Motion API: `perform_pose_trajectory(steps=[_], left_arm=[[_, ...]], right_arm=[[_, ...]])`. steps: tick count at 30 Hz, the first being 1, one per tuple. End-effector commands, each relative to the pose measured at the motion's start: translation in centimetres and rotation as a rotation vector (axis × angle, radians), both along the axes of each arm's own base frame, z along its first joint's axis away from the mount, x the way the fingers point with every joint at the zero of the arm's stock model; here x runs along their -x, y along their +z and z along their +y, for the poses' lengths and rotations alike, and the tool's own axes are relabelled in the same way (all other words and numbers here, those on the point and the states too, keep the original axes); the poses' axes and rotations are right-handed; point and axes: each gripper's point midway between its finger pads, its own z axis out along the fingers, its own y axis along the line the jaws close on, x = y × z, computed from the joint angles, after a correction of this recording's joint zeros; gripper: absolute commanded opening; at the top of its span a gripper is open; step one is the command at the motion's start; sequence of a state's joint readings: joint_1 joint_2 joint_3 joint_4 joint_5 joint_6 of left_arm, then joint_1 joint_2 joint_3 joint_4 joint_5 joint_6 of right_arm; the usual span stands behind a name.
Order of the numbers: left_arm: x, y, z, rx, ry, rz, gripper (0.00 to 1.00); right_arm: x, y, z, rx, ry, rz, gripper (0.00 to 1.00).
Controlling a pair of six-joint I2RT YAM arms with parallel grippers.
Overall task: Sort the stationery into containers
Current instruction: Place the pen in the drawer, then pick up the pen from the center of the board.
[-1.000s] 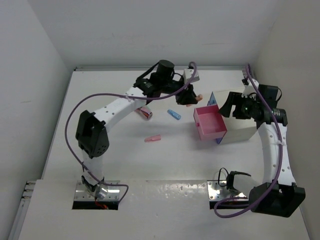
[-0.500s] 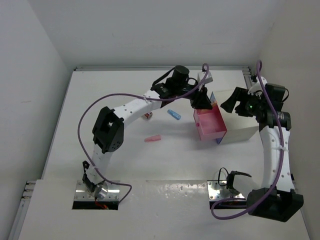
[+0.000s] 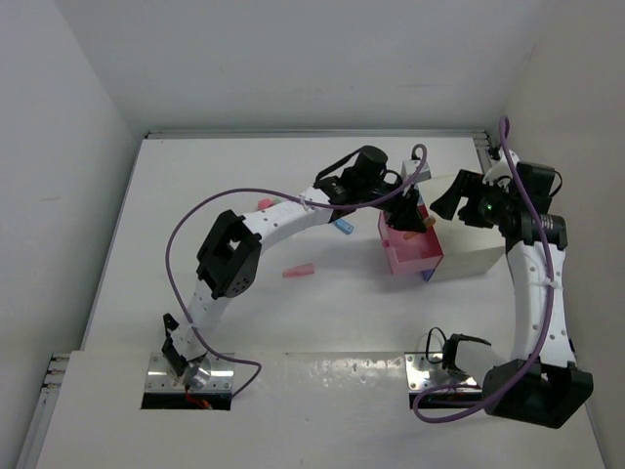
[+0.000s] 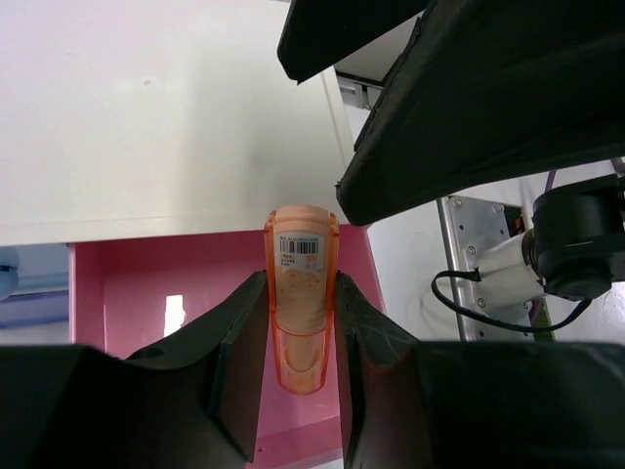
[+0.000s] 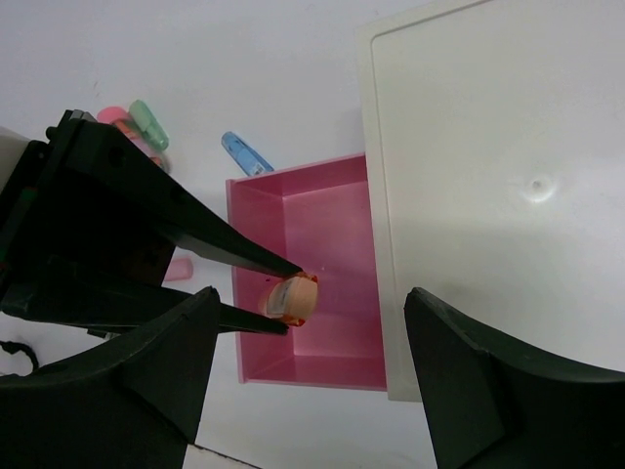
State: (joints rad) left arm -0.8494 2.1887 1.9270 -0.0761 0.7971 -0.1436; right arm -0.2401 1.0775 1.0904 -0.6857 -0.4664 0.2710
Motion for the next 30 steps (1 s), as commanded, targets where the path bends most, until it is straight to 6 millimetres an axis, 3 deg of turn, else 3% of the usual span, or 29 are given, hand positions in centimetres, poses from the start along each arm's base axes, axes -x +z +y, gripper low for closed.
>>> perform_pose_trajectory(steps=[1, 7, 12, 16, 18, 19, 20, 21, 22, 23, 24, 25, 26, 27, 28, 30], left_arm=[[-0.8, 3.2, -0.3, 0.074, 0.000, -0.054, 0.18], [-0.8, 4.2, -0.1, 0.082, -0.004, -0.078, 0.49], [-1.8, 6.2, 1.6, 0.087, 0.030, -0.121, 0.57], [-3.0, 8.2, 4.1, 0.085, 0.076, -0.152, 0.57], [-3.7, 8.8, 7.3, 0.057, 0.111, -0.163, 0.56], [-4.2, 10.7, 9.9, 0.065, 0.147, -0.194, 0.56], [-4.2, 9.1, 11.6, 0.019, 0.153, -0.188, 0.56], [-5.0, 8.4, 14.6, -0.032, 0.184, -0.198, 0.56], [-4.5, 9.6, 16.8, -0.042, 0.205, -0.232, 0.57], [-4.5, 7.9, 18.7, -0.096, 0.228, -0.215, 0.59], [-5.1, 6.7, 22.0, -0.167, 0.276, -0.211, 0.60], [-5.1, 7.1, 24.1, -0.198, 0.325, -0.241, 0.62], [-5.1, 6.3, 25.7, -0.236, 0.345, -0.238, 0.64], [-5.0, 4.0, 28.4, -0.310, 0.363, -0.216, 0.65], [-4.9, 3.8, 29.9, -0.341, 0.383, -0.232, 0.66], [-4.1, 1.6, 32.3, -0.415, 0.381, -0.203, 0.66]], right_arm=[[-0.5, 0.6, -0.1, 0.005, 0.016, -0.024, 0.75], [-0.4, 0.6, -0.2, 0.013, 0.016, -0.018, 0.75], [-0.7, 0.7, -0.2, 0.007, 0.012, -0.018, 0.75], [-1.0, 0.8, -0.2, -0.002, 0.008, -0.011, 0.75], [-1.0, 0.7, -0.3, 0.005, 0.015, -0.005, 0.75], [-0.9, 0.5, -0.3, 0.009, 0.018, 0.001, 0.75], [-0.8, 0.3, -0.4, 0.021, 0.025, 0.005, 0.75], [-0.6, 0.1, -0.4, 0.027, 0.030, 0.015, 0.74], [-0.5, -0.4, -0.4, 0.034, 0.036, 0.023, 0.74], [-0.4, -0.6, -0.5, 0.040, 0.036, 0.027, 0.75], [-0.3, -0.9, -0.5, 0.043, 0.038, 0.033, 0.75], [-0.2, -1.4, -0.5, 0.046, 0.044, 0.042, 0.75], [-0.1, -1.6, -0.5, 0.047, 0.046, 0.047, 0.75], [-0.1, -1.8, -0.5, 0.049, 0.048, 0.049, 0.75], [0.0, -2.4, -0.5, 0.046, 0.047, 0.063, 0.75], [0.0, -2.8, -0.5, 0.045, 0.048, 0.069, 0.74]])
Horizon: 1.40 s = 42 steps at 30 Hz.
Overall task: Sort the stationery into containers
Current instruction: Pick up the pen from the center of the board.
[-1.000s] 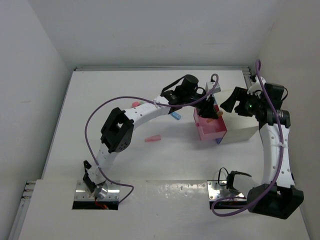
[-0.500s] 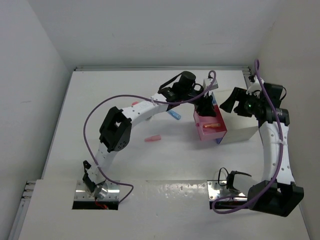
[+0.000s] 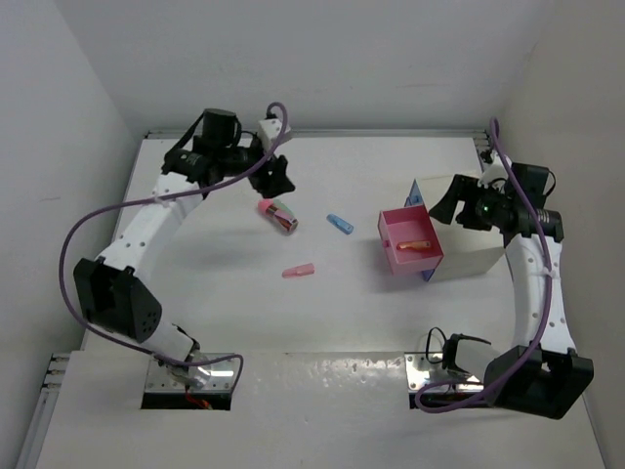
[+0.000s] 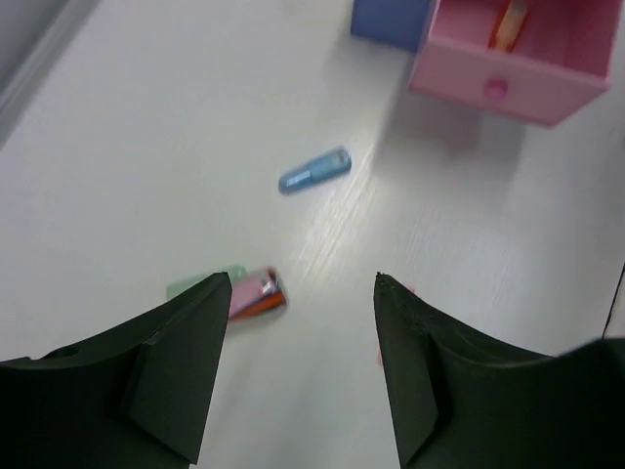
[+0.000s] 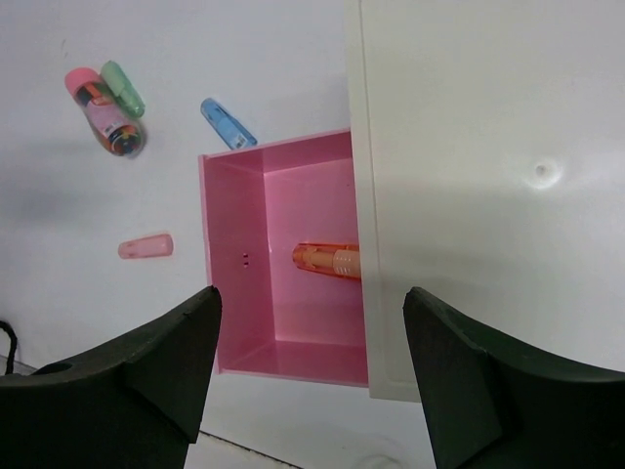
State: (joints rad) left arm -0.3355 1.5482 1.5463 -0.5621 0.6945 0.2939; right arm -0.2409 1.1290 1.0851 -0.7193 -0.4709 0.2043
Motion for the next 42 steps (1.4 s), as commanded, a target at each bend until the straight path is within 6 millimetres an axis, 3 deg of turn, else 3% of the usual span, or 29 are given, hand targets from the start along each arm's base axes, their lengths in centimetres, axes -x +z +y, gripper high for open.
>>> perform_pose_trajectory(steps=[1, 6, 13, 22, 31, 42], left_arm=[[3.1, -5.6, 3.3, -0.181, -0.043, 0.094, 0.67], [3.9, -9.9, 6.0, -0.270, -0.026, 0.124, 0.67], [2.4, -14.3, 6.3, -0.380, 0.022, 0.163, 0.70], [1.6, -18.1, 3.1, -0.470, -0.065, 0.179, 0.72], [1.6, -21.8, 1.3, -0.559, -0.121, 0.186, 0.74], [1.6, -23.7, -0.3, -0.572, -0.170, 0.198, 0.74]], right_arm=[[0.0, -1.0, -0.3, 0.019, 0.006, 0.009, 0.74], [0.1, -1.4, -0.4, 0.031, 0.019, 0.030, 0.74], [0.3, -2.1, -0.5, 0.032, 0.019, 0.053, 0.74], [0.1, -2.5, -0.6, 0.030, 0.019, 0.077, 0.74], [0.2, -2.9, -0.7, 0.038, 0.022, 0.096, 0.74], [0.2, -3.2, -0.9, 0.049, 0.030, 0.102, 0.74]])
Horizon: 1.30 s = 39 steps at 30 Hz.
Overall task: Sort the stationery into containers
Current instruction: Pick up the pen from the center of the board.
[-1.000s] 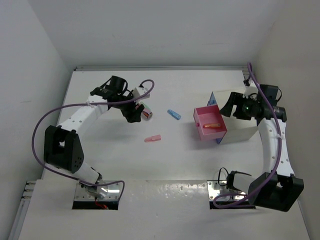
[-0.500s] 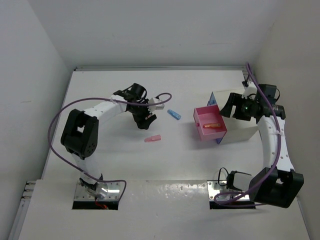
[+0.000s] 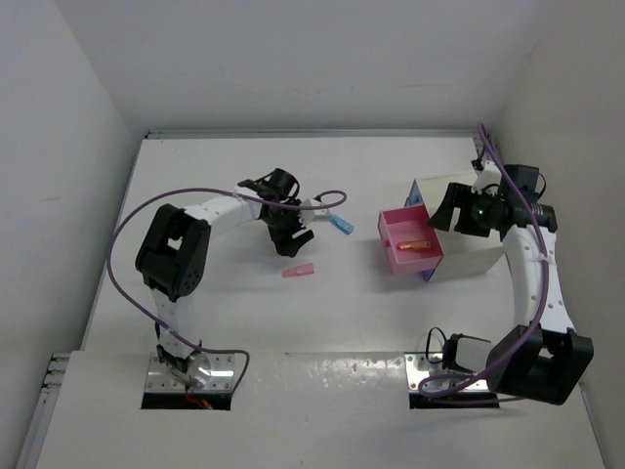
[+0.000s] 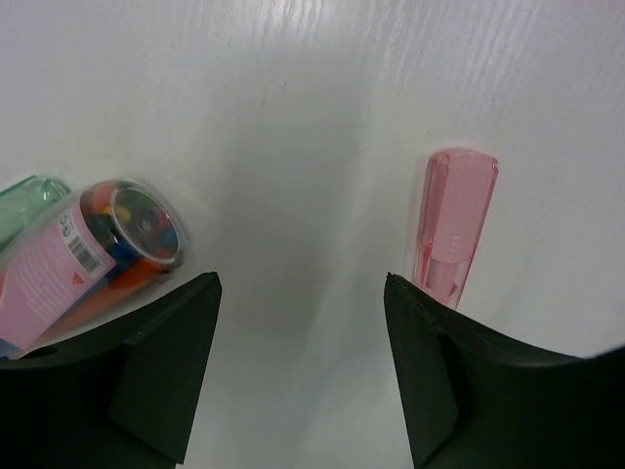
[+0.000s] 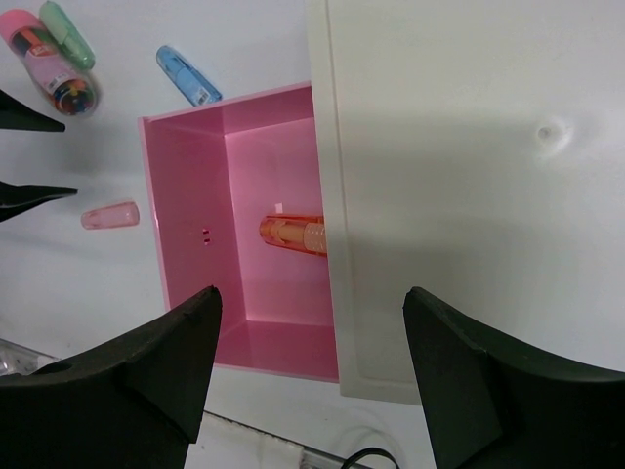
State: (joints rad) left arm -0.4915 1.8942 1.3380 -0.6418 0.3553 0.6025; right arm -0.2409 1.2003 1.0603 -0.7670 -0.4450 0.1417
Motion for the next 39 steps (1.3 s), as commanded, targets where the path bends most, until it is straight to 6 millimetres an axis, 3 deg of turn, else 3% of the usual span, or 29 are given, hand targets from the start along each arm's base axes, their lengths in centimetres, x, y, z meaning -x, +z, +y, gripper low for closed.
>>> perform_pose_trajectory(steps=[1, 6, 12, 28, 35, 39], left_arm=[[-1.1, 0.6, -1.6, 0.021, -0.041, -0.042, 0.74], [-0.8, 0.1, -2.3, 0.013, -0.069, -0.029, 0.73], [1.0, 0.7, -2.7, 0.033, -0.102, -0.004, 0.73], [6.5, -1.5, -3.0, 0.037, -0.114, 0.106, 0.71], [7.2, -2.5, -3.3, 0.004, -0.078, 0.029, 0.66], [6.1, -2.4, -2.6, -0.048, -0.030, -0.092, 0.60]], right_arm=[[-0.4, 0.4, -0.3, 0.020, 0.010, -0.019, 0.74], [-0.3, 0.3, -0.3, 0.025, 0.015, -0.015, 0.74], [-0.1, 0.4, -0.4, 0.032, 0.016, -0.020, 0.74], [-0.3, 0.4, -0.3, 0.018, 0.012, -0.016, 0.74], [-0.5, 0.4, -0.3, 0.016, 0.008, -0.020, 0.74], [-0.6, 0.5, -0.4, 0.017, 0.001, -0.021, 0.74]])
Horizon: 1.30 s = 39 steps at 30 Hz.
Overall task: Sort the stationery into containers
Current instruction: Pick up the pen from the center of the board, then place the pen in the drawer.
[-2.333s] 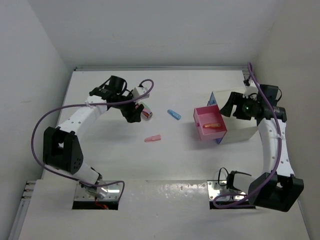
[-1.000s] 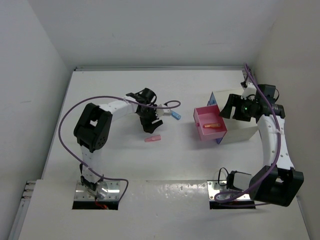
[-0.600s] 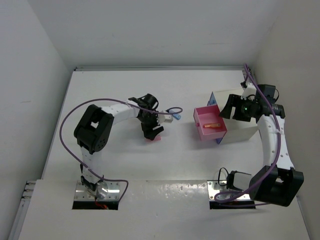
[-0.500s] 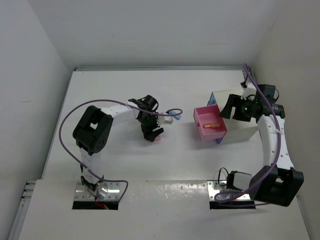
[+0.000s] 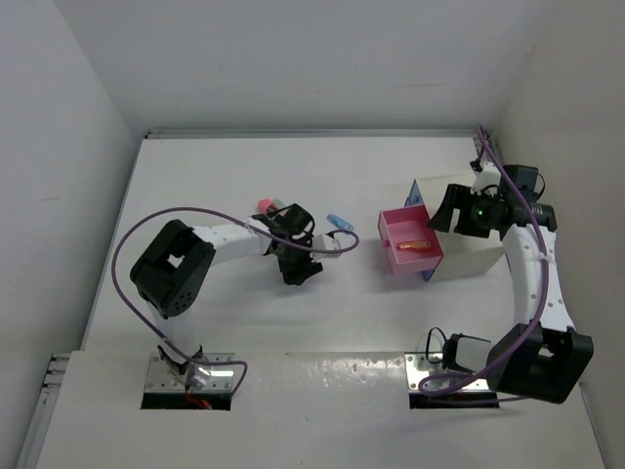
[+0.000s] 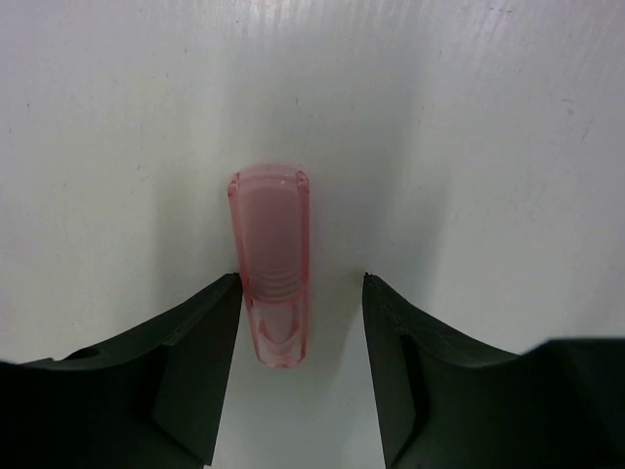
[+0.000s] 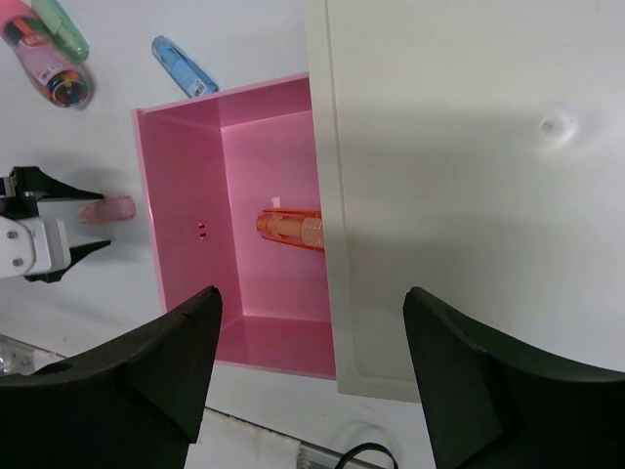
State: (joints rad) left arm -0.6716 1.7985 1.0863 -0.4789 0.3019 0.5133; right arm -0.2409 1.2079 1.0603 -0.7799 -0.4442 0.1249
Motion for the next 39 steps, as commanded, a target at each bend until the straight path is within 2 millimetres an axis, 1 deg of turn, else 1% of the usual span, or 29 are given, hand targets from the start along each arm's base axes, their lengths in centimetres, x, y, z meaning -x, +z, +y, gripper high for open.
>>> perform_pose_trajectory(steps=[1, 4, 5, 6, 8, 10, 11, 12, 13, 14, 16, 17, 18, 20, 21, 23, 24, 25, 27, 29, 30, 31, 32, 33, 34, 35, 37, 38, 39], left_arm=[[-1.2, 0.6, 0.1, -0.020, 0.057, -0.119, 0.58], [-0.6, -0.3, 0.5, -0.047, 0.072, -0.103, 0.47], [-0.5, -0.5, 0.7, -0.054, 0.078, -0.099, 0.40], [-0.5, -0.6, 0.7, -0.055, 0.082, -0.095, 0.36], [-0.6, -0.3, 0.6, -0.048, 0.091, -0.096, 0.29], [-1.1, 0.7, 0.0, -0.012, 0.104, -0.090, 0.17], [-1.4, 2.2, -1.1, 0.052, 0.097, -0.081, 0.08], [-1.5, 3.1, -1.6, 0.089, 0.109, -0.065, 0.05], [-2.1, 4.8, -2.1, 0.145, 0.119, -0.068, 0.04], [-2.8, 7.0, -3.3, 0.221, 0.112, -0.076, 0.01], [-3.6, 10.8, -4.9, 0.326, 0.140, -0.093, 0.01], [-3.5, 12.6, -5.9, 0.383, 0.123, -0.083, 0.01], [-4.3, 16.1, -7.3, 0.461, 0.135, -0.096, 0.00], [-4.2, 19.7, -9.0, 0.560, 0.116, -0.077, 0.00], [-4.6, 22.3, -9.9, 0.622, 0.126, -0.085, 0.00], [-4.5, 24.3, -10.9, 0.679, 0.111, -0.067, 0.00], [-4.4, 24.8, -11.8, 0.701, 0.110, -0.050, 0.00], [-4.4, 26.2, -12.5, 0.733, 0.090, -0.050, 0.00], [-3.7, 27.0, -13.9, 0.755, 0.054, -0.032, 0.01], [-3.8, 26.9, -15.5, 0.762, 0.032, -0.027, 0.01], [-3.7, 26.2, -16.4, 0.759, 0.022, -0.012, 0.01], [-3.6, 27.0, -17.1, 0.780, -0.002, -0.018, 0.02], [-3.6, 27.2, -17.8, 0.792, 0.009, 0.007, 0.02], [-3.7, 26.5, -18.7, 0.788, 0.015, 0.030, 0.02], [-3.8, 26.8, -19.2, 0.799, 0.007, 0.038, 0.02], [-4.0, 28.1, -19.8, 0.824, -0.004, 0.024, 0.03], [-4.0, 27.6, -21.1, 0.828, -0.011, 0.048, 0.03], [-4.0, 28.4, -21.7, 0.848, -0.024, 0.040, 0.03], [-4.0, 27.6, -22.4, 0.841, -0.027, 0.053, 0.03]], right_arm=[[-0.8, 1.0, -0.3, 0.009, -0.009, -0.037, 0.74], [-1.0, 1.2, -0.4, 0.014, -0.012, -0.041, 0.74], [-1.0, 1.4, -0.5, 0.016, -0.016, -0.045, 0.74], [-1.0, 1.5, -0.5, 0.015, -0.017, -0.046, 0.74], [-1.2, 1.6, -0.5, 0.014, -0.020, -0.051, 0.74], [-1.2, 1.7, -0.5, 0.009, -0.025, -0.053, 0.74], [-1.3, 1.9, -0.4, 0.004, -0.029, -0.056, 0.74], [-1.3, 1.9, -0.4, -0.001, -0.033, -0.056, 0.74], [-1.3, 2.1, -0.3, -0.005, -0.032, -0.060, 0.74], [-1.4, 2.3, -0.3, -0.009, -0.037, -0.062, 0.74], [-1.7, 2.7, -0.3, -0.018, -0.043, -0.077, 0.74], [-1.8, 2.8, -0.1, -0.027, -0.048, -0.075, 0.74], [-1.9, 3.0, -0.1, -0.033, -0.052, -0.081, 0.74], [-2.2, 3.3, 0.0, -0.045, -0.059, -0.093, 0.74], [-2.3, 3.4, 0.0, -0.052, -0.062, -0.095, 0.74], [-2.6, 3.7, 0.1, -0.067, -0.070, -0.101, 0.74], [-2.7, 3.8, 0.2, -0.076, -0.072, -0.100, 0.75], [-2.8, 3.9, 0.3, -0.087, -0.079, -0.101, 0.75], [-3.0, 4.1, 0.5, -0.110, -0.084, -0.107, 0.76], [-3.3, 4.1, 0.7, -0.147, -0.099, -0.107, 0.78], [-3.3, 4.2, 0.8, -0.163, -0.098, -0.110, 0.79], [-3.5, 4.3, 0.8, -0.179, -0.110, -0.110, 0.81], [-3.6, 4.4, 0.8, -0.186, -0.116, -0.109, 0.85], [-3.7, 4.3, 0.5, -0.195, -0.129, -0.100, 0.91], [-3.9, 4.7, 0.4, -0.206, -0.144, -0.100, 0.99], [-4.1, 4.8, 0.2, -0.210, -0.151, -0.101, 0.99], [-4.3, 5.2, -0.1, -0.231, -0.168, -0.100, 0.99], [-4.4, 5.3, -0.2, -0.235, -0.172, -0.102, 0.99], [-4.5, 5.4, -0.3, -0.243, -0.174, -0.101, 0.99]])
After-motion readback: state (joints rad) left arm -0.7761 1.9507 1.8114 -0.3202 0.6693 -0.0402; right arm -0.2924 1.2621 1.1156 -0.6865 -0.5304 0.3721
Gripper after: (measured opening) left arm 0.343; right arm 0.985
